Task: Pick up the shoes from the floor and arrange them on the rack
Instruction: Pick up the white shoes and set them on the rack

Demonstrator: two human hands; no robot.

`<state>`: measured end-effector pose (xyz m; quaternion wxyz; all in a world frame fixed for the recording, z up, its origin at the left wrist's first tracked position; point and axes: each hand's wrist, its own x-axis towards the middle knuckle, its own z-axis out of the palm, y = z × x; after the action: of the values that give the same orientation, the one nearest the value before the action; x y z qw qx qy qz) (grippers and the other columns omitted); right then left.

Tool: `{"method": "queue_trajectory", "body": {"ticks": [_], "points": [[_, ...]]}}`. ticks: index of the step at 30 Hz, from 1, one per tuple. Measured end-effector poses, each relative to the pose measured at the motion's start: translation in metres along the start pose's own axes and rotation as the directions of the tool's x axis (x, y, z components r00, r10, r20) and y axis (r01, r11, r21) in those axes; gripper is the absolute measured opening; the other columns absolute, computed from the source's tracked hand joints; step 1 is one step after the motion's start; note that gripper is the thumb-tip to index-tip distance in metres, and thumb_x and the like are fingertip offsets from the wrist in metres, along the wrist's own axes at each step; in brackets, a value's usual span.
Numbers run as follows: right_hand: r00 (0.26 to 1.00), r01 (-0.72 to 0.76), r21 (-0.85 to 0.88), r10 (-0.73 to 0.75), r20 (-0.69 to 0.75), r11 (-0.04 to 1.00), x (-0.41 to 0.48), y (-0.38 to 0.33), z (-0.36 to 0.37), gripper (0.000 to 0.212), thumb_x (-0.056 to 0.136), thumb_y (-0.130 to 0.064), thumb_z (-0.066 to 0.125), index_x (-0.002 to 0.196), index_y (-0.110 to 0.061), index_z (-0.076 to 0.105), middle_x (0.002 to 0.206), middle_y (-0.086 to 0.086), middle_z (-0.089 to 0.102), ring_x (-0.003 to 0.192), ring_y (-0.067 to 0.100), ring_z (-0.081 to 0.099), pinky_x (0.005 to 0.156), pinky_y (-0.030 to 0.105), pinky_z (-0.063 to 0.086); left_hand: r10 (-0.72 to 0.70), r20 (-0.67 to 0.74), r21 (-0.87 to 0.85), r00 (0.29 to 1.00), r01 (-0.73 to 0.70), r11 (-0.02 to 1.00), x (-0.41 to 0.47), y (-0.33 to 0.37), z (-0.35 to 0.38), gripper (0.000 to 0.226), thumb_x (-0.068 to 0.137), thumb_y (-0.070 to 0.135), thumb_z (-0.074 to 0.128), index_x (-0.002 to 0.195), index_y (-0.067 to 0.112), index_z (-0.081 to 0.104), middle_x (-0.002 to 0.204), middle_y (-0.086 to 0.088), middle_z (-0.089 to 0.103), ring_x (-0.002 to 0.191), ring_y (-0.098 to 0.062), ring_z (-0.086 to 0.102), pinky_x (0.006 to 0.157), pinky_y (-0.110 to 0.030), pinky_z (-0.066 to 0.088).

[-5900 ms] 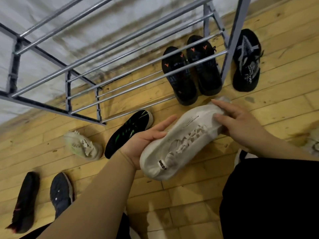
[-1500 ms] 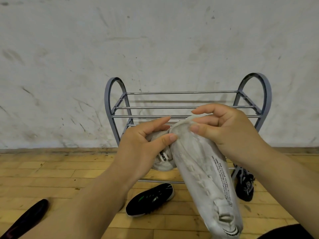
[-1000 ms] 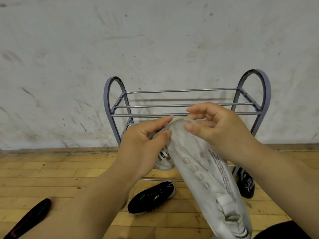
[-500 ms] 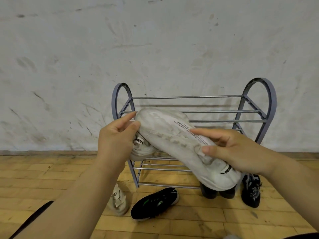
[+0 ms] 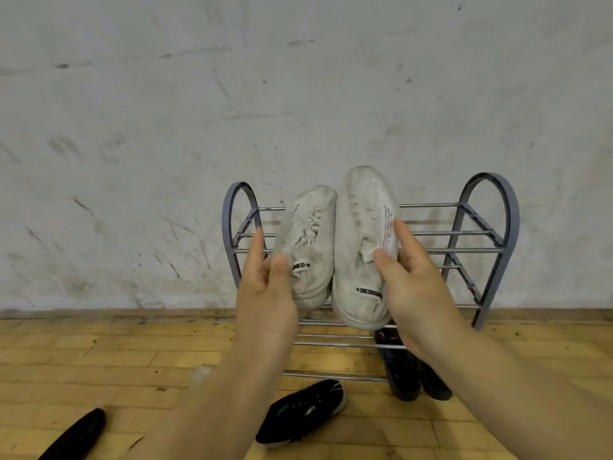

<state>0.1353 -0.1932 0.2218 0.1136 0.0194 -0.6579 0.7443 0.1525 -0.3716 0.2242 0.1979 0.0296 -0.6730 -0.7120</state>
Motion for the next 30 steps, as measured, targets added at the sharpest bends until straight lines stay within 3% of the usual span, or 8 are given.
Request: {"method": "queue_trajectory", "body": {"ticks": [4,7,10,15,21,23,26,30], "points": [[1.0,-0.005,0.105,0.003,0.015,0.994,0.003,-0.005,-0.002,0.049,0.106,-0.008,0.051,0.116,-0.055,0.055,0.101,-0.021,0.078,0.097,0.005,0.075,0.074,0.024,0.061,-0.151,0.154,-0.187,0.976,0.179,0.966,0.005,0.002,0.003,0.072,0.099,0.014,0.066,0.158,0.04,0.033,0.136,0.002,0.066,0.118,-0.019,0.07,0.109,-0.051,0.051],[0.999,-0.048,0.144,0.051,-0.014,0.988,0.008,-0.006,-0.014,0.041,0.105,-0.008,0.053,0.128,-0.042,0.056,0.097,-0.01,0.08,0.094,0.012,0.077,0.073,0.03,0.06,-0.199,0.384,-0.231,0.902,0.302,0.925,0.01,0.002,-0.009,0.09,0.081,0.005,0.079,0.157,0.033,0.039,0.139,-0.008,0.066,0.122,-0.028,0.069,0.108,-0.05,0.052],[0.994,-0.108,0.145,0.11,-0.002,0.983,0.008,-0.005,-0.022,0.04,0.105,-0.01,0.054,0.133,-0.039,0.056,0.097,-0.008,0.08,0.093,0.013,0.077,0.069,0.028,0.061,-0.21,0.568,-0.16,0.796,0.357,0.92,0.011,-0.001,-0.02,0.089,0.083,0.0,0.076,0.157,0.033,0.039,0.139,-0.009,0.067,0.126,-0.032,0.066,0.104,-0.048,0.055],[0.981,-0.19,0.076,0.186,0.057,0.979,0.005,0.0,-0.027,0.046,0.103,-0.013,0.057,0.143,-0.036,0.056,0.118,0.003,0.076,0.105,0.02,0.075,0.091,0.042,0.058,-0.248,0.588,-0.08,0.77,0.361,0.929,0.013,-0.003,-0.027,0.093,0.074,0.002,0.081,0.149,0.044,0.046,0.13,0.005,0.072,0.12,-0.031,0.07,0.102,-0.061,0.053],[0.886,-0.233,0.023,0.203,0.417,0.972,0.0,-0.015,-0.042,0.073,0.093,-0.003,0.063,0.144,-0.053,0.044,0.127,-0.003,0.074,0.114,0.022,0.072,0.097,0.046,0.053,-0.245,0.538,-0.134,0.806,0.369,0.92,0.012,-0.004,-0.029,0.1,0.068,0.004,0.086,0.152,0.041,0.046,0.138,-0.001,0.067,0.118,-0.032,0.071,0.095,-0.056,0.058],[0.849,-0.238,-0.023,0.22,0.481,0.971,0.001,-0.019,-0.052,0.091,0.085,-0.004,0.071,0.15,-0.056,0.035,0.133,0.001,0.07,0.121,0.027,0.068,0.103,0.05,0.05,-0.235,0.537,-0.143,0.81,0.362,0.921,0.011,-0.003,-0.029,0.098,0.072,0.002,0.082,0.152,0.042,0.045,0.139,-0.003,0.066,0.118,-0.034,0.071,0.095,-0.058,0.058],[0.813,-0.237,-0.066,0.235,0.533,0.969,-0.001,-0.023,-0.066,0.096,0.086,0.003,0.073,0.153,-0.053,0.032,0.136,0.009,0.068,0.126,0.03,0.065,0.101,0.047,0.05,-0.248,0.554,-0.132,0.795,0.378,0.916,0.007,-0.003,-0.031,0.096,0.069,0.005,0.087,0.148,0.045,0.048,0.137,-0.004,0.067,0.118,-0.034,0.071,0.101,-0.064,0.052],[0.748,-0.317,-0.182,0.363,0.555,0.931,-0.01,-0.022,-0.09,0.093,0.079,-0.004,0.078,0.15,-0.049,0.038,0.135,0.011,0.068,0.124,0.032,0.065,0.101,0.048,0.053,-0.352,0.603,0.012,0.716,0.432,0.902,-0.01,-0.017,-0.038,0.116,0.042,0.022,0.106,0.144,0.045,0.055,0.141,-0.008,0.06,0.116,-0.032,0.071,0.084,-0.049,0.062]]}}
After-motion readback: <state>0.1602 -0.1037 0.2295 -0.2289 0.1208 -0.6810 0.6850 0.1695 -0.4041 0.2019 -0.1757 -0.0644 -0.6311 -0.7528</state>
